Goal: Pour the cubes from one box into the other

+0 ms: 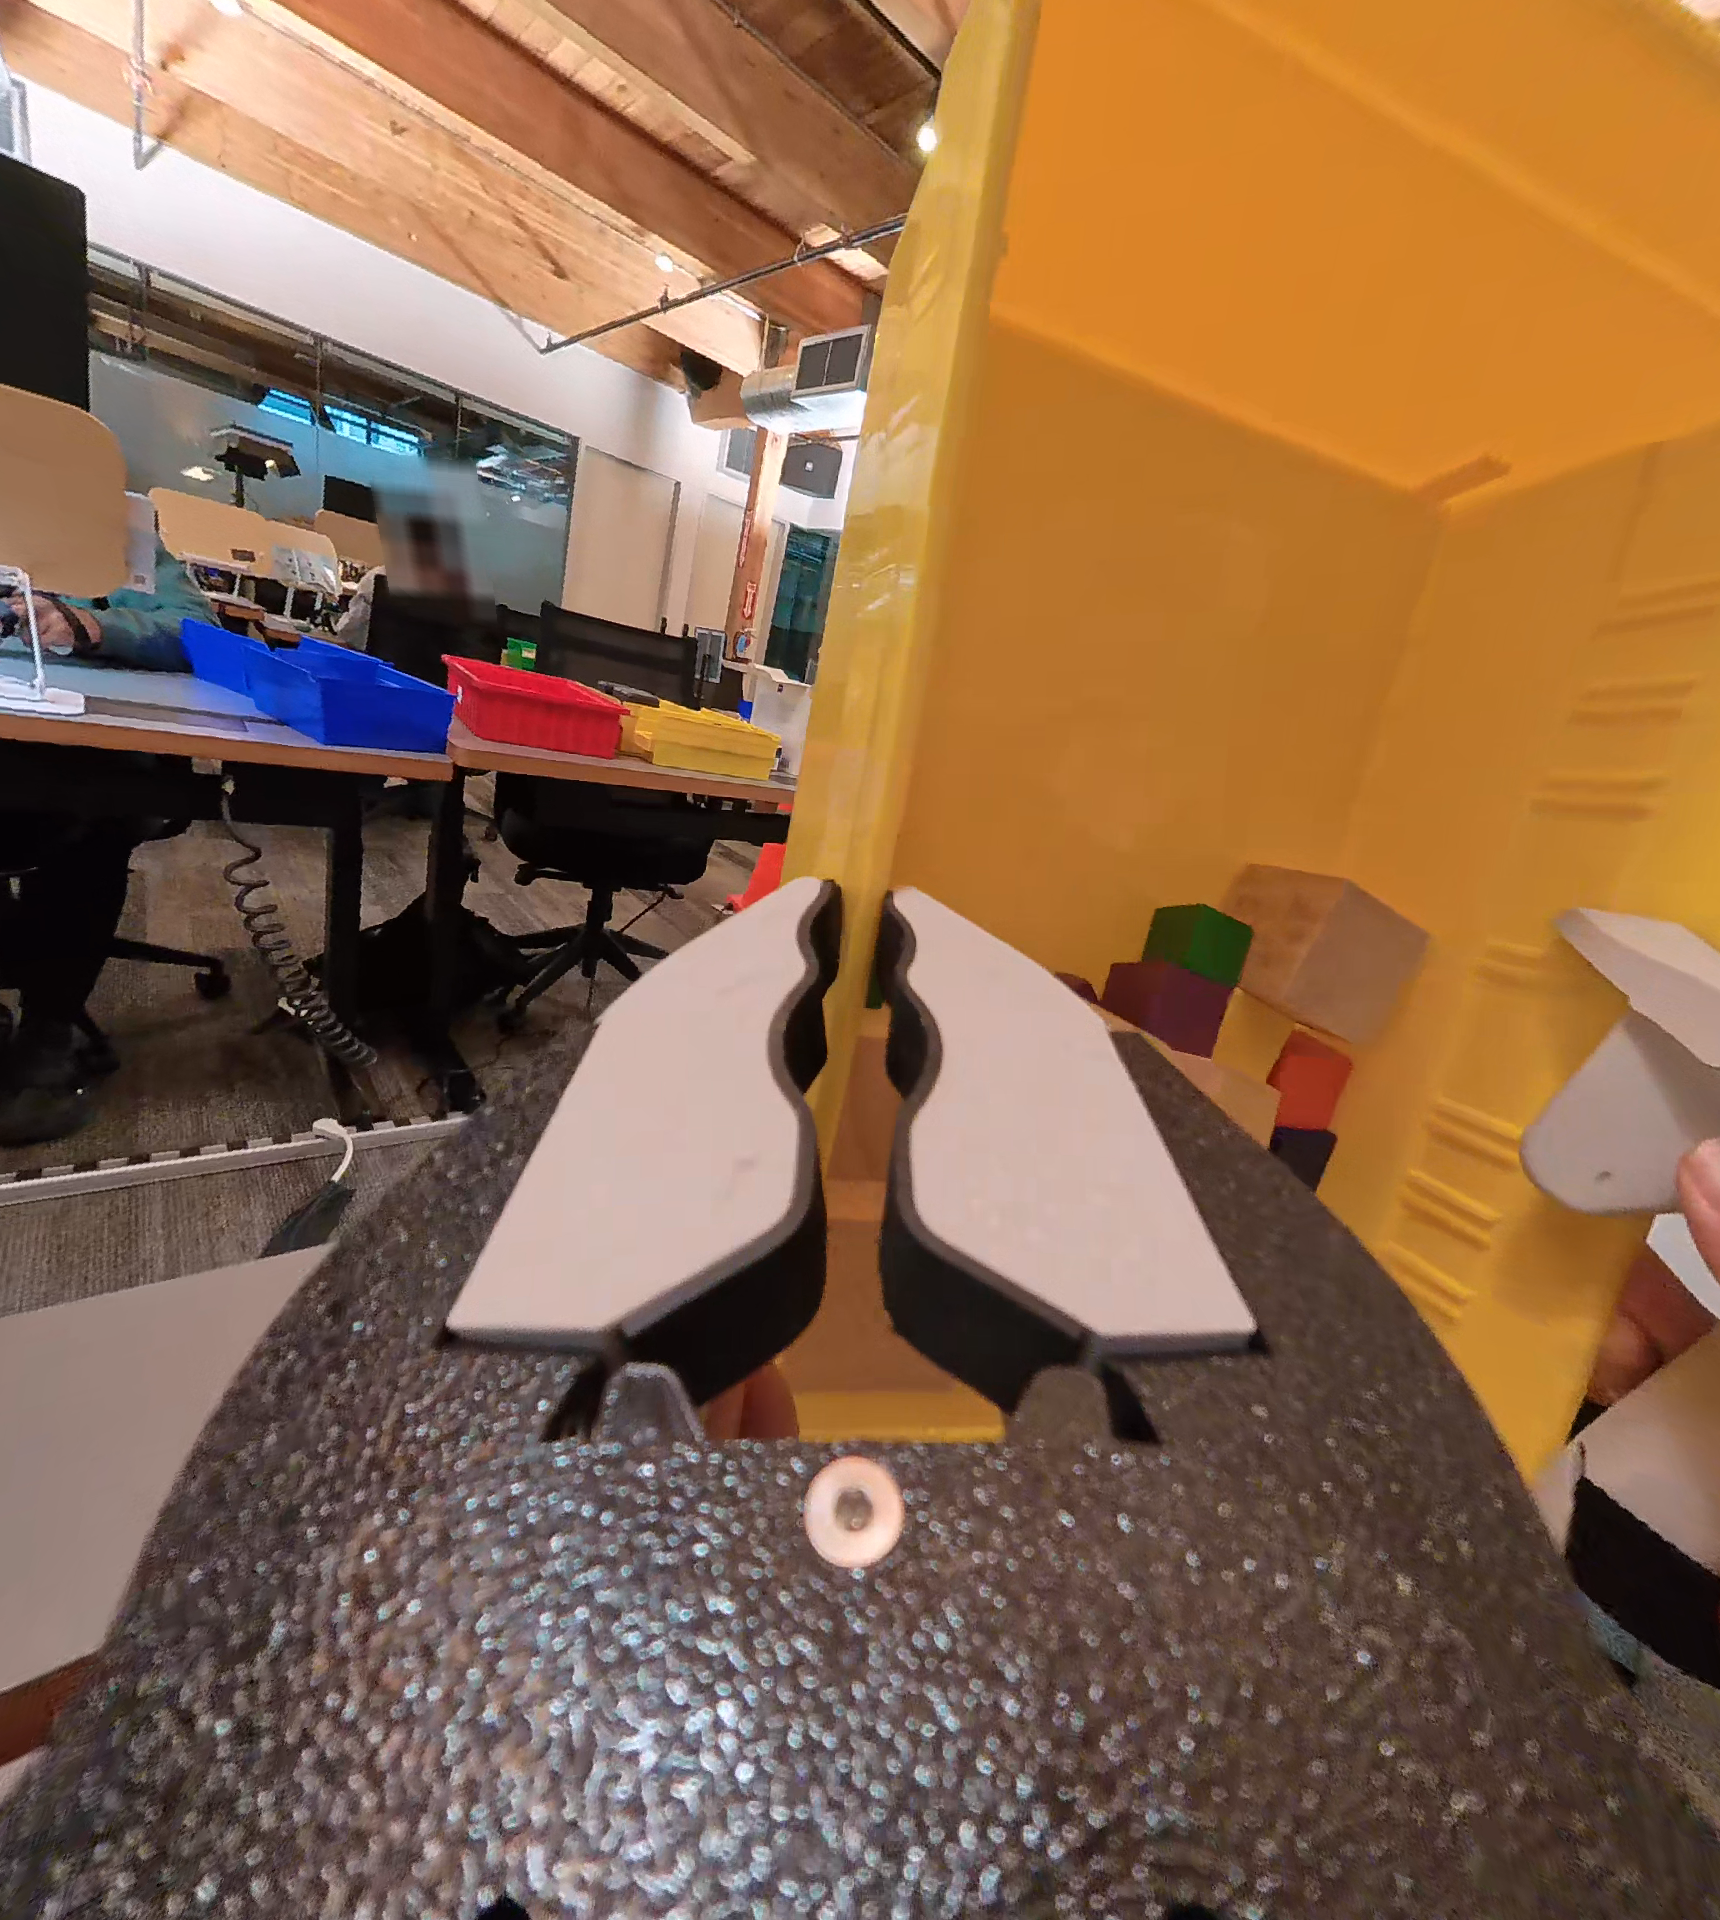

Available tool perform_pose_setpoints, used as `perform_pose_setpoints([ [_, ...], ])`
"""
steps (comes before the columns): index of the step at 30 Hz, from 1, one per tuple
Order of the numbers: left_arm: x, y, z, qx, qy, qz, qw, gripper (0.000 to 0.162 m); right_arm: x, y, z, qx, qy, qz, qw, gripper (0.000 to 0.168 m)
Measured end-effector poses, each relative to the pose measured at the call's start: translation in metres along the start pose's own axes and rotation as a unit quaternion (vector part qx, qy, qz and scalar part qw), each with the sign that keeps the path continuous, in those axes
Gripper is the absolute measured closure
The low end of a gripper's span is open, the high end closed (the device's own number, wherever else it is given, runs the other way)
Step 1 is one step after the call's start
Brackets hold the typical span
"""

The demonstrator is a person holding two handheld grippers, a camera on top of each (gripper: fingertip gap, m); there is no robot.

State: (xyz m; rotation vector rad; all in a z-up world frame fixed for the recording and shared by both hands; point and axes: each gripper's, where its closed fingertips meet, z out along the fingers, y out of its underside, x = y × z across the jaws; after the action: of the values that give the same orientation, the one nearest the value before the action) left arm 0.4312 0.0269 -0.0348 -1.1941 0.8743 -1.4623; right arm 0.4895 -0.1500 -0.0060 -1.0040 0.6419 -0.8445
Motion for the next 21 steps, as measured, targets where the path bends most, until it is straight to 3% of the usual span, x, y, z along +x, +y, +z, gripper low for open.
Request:
perform_pose_setpoints([
  [10, -0.009, 0.0, -0.006, 0.006, 0.002, -0.02, 1.0, 0.157, -0.017, -0.012, -0.002, 0.041, -0.05, 0.018, 0.998, 0.158],
  [21, -0.007, 0.016, -0.004, -0.016, 0.02, 0.011, 1.0, 0.157, -0.007, 0.004, -0.005, 0.041, -0.053, 0.051, 0.996, 0.158],
])
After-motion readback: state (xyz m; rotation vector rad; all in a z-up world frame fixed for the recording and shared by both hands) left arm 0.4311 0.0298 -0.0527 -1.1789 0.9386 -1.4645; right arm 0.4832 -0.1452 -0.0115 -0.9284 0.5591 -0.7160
